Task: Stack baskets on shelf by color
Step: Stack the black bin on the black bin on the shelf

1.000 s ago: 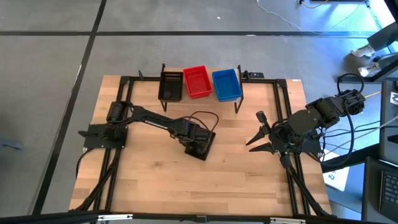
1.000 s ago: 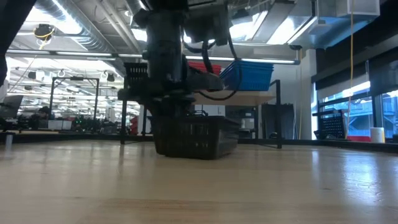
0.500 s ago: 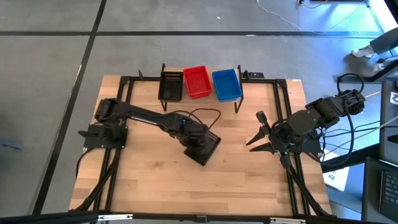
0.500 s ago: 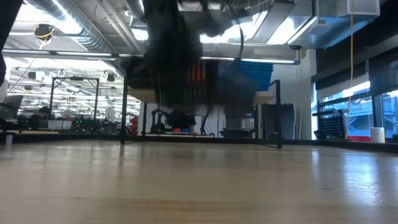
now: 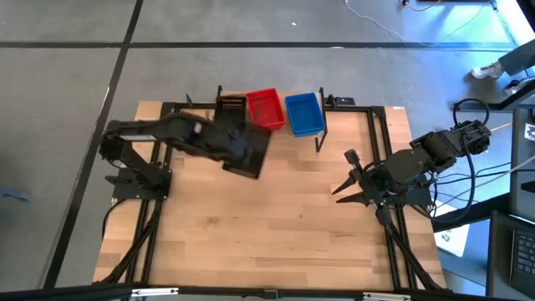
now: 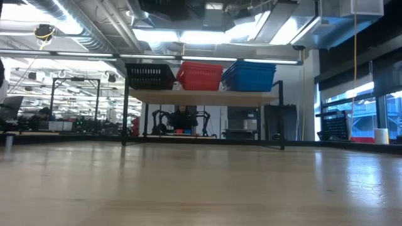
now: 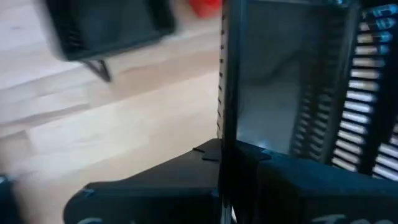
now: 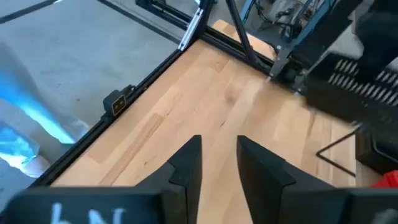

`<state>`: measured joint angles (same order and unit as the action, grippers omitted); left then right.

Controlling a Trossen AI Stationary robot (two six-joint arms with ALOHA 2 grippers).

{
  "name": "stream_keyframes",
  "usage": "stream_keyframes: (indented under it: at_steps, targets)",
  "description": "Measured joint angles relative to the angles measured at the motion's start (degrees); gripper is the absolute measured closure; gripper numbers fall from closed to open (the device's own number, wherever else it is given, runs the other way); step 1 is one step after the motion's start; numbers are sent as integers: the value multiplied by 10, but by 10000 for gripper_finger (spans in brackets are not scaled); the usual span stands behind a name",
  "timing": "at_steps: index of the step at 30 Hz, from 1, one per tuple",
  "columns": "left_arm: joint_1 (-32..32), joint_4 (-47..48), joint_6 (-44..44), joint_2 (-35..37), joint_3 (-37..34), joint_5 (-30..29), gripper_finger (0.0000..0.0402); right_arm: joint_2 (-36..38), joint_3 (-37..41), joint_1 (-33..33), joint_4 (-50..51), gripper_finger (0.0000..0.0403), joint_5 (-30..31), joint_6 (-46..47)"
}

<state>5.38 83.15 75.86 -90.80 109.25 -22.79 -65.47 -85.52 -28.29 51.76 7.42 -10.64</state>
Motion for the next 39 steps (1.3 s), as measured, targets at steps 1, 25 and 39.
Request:
stream_keyframes:
  at_steps: [1, 25, 39]
  targets:
    - [-9, 20, 9, 7, 6, -4, 401, 0, 0, 0, 1, 304, 9, 9]
    - [-356, 23, -263, -8, 1, 111, 401, -28, 0, 0, -14, 304, 240, 62]
    - [-381, 21, -256, -37, 1, 130, 401, -38, 0, 0, -13, 304, 240, 61]
